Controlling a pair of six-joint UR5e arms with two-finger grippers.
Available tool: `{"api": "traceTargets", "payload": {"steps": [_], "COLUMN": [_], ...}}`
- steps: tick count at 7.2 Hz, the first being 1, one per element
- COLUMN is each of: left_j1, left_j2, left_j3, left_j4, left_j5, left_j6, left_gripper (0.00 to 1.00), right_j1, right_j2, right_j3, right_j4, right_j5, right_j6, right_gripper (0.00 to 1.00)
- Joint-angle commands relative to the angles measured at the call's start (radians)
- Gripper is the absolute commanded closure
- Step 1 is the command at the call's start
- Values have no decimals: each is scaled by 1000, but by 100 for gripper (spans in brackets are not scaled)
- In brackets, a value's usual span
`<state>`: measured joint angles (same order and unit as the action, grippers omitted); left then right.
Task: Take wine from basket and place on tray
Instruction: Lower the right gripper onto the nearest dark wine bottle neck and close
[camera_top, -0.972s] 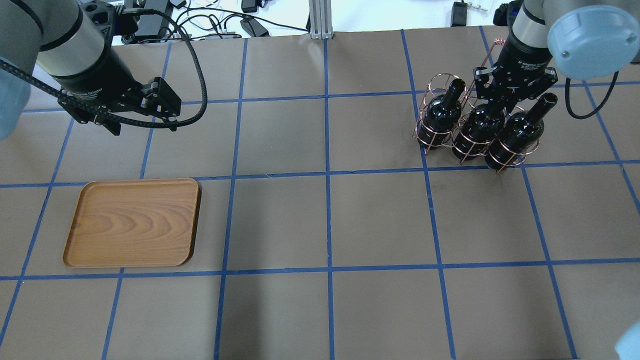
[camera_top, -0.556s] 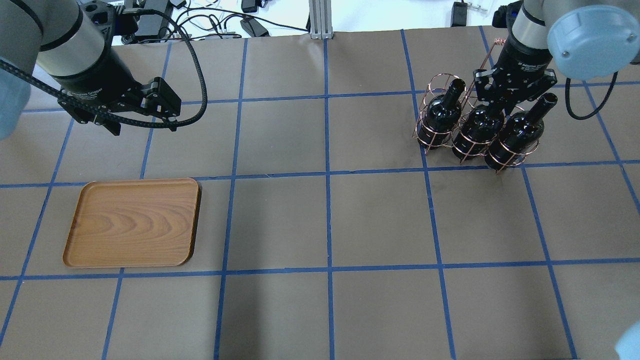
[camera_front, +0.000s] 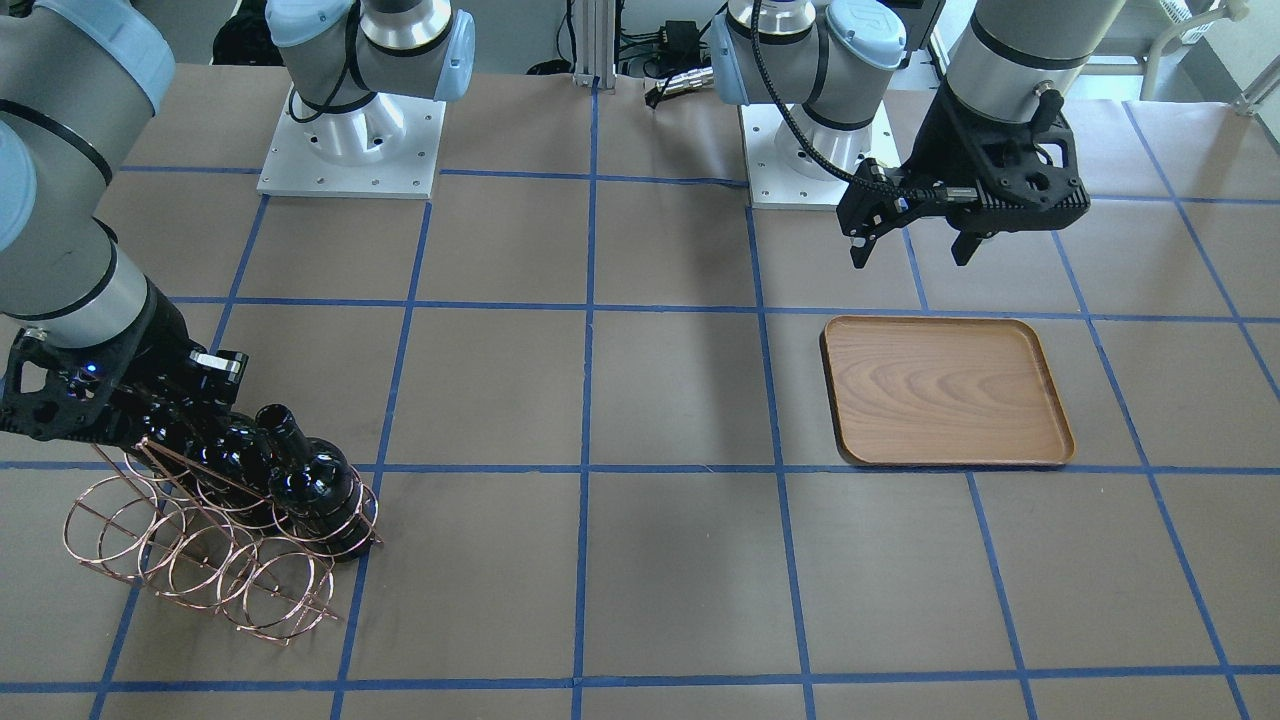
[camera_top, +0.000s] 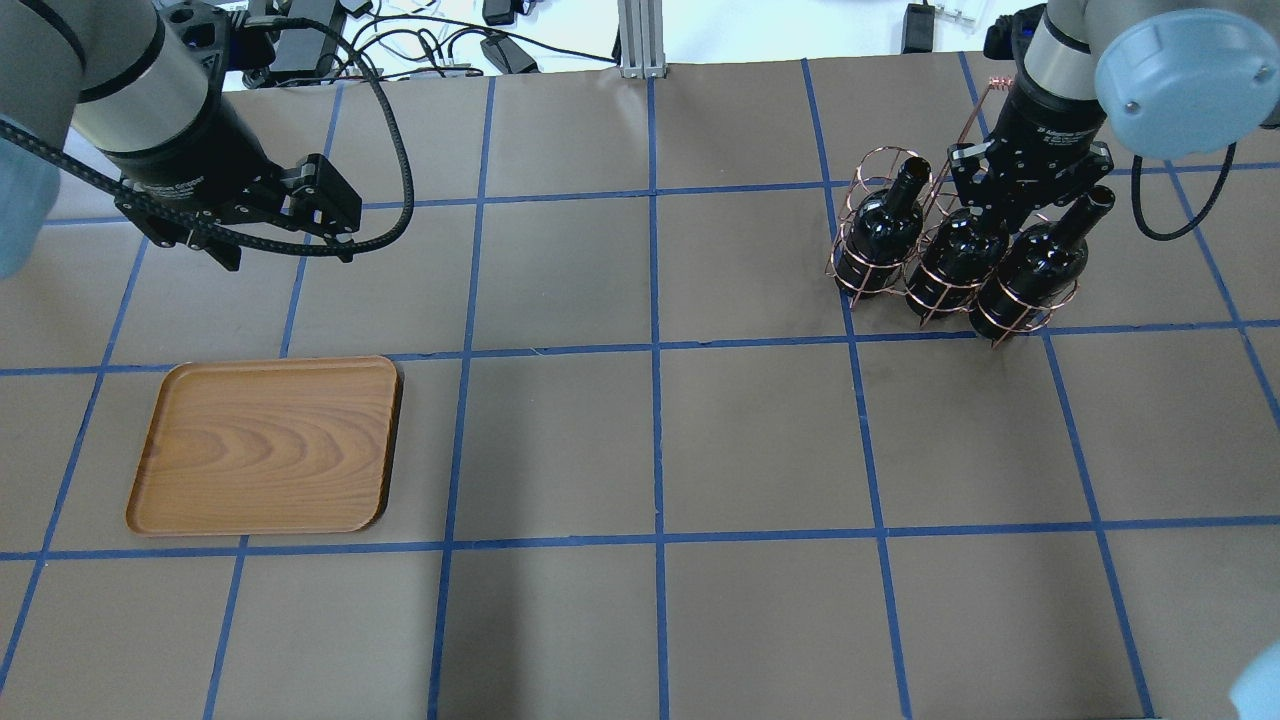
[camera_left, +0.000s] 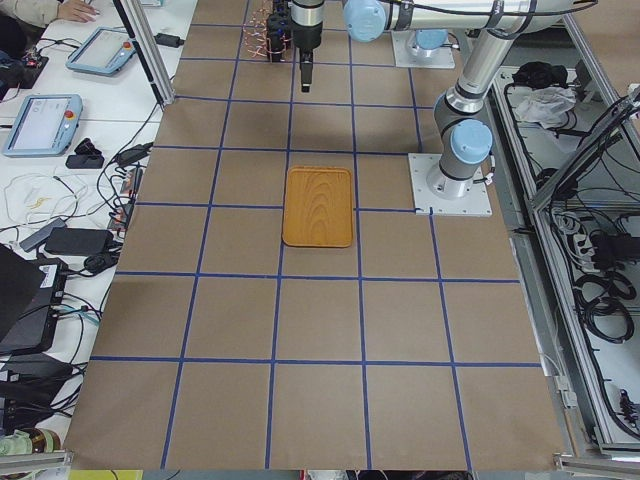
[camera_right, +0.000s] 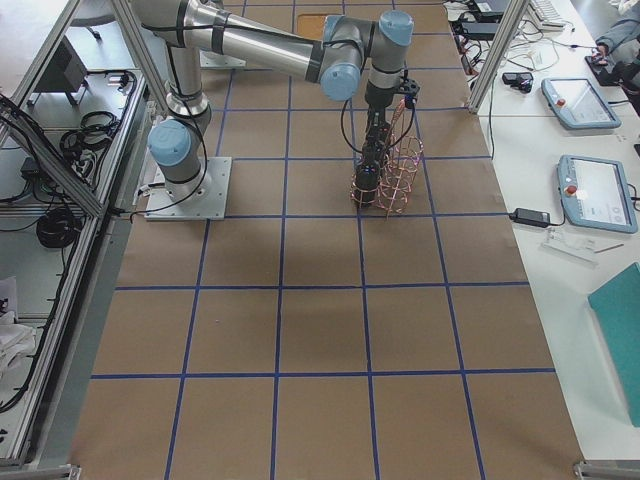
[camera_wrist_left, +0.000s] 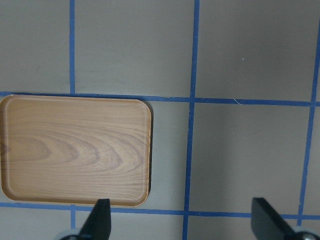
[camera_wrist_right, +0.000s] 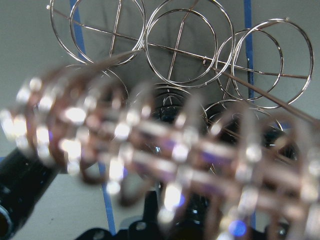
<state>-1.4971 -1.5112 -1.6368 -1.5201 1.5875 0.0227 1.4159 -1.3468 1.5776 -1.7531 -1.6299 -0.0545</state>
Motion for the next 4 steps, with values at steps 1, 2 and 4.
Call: {"api": "traceTargets", "payload": {"steps": [1, 2, 4], "left_j1": [0, 0, 0], "left_j2": [0, 0, 0], "left_j3": [0, -2, -2], "left_j4": [0, 0, 1], "left_j5": [-1, -4, -4], "left_j6": [-7, -13, -12], "left_gripper": [0, 0, 0], "right_j1": [0, 0, 0], "right_j2": [-2, -2, -2], "right_j3": [-1, -2, -4], "right_j4": [-6, -8, -9], "right_j5": [5, 7, 7], "right_j6": [1, 1, -1], "right_gripper": [54, 51, 48]}}
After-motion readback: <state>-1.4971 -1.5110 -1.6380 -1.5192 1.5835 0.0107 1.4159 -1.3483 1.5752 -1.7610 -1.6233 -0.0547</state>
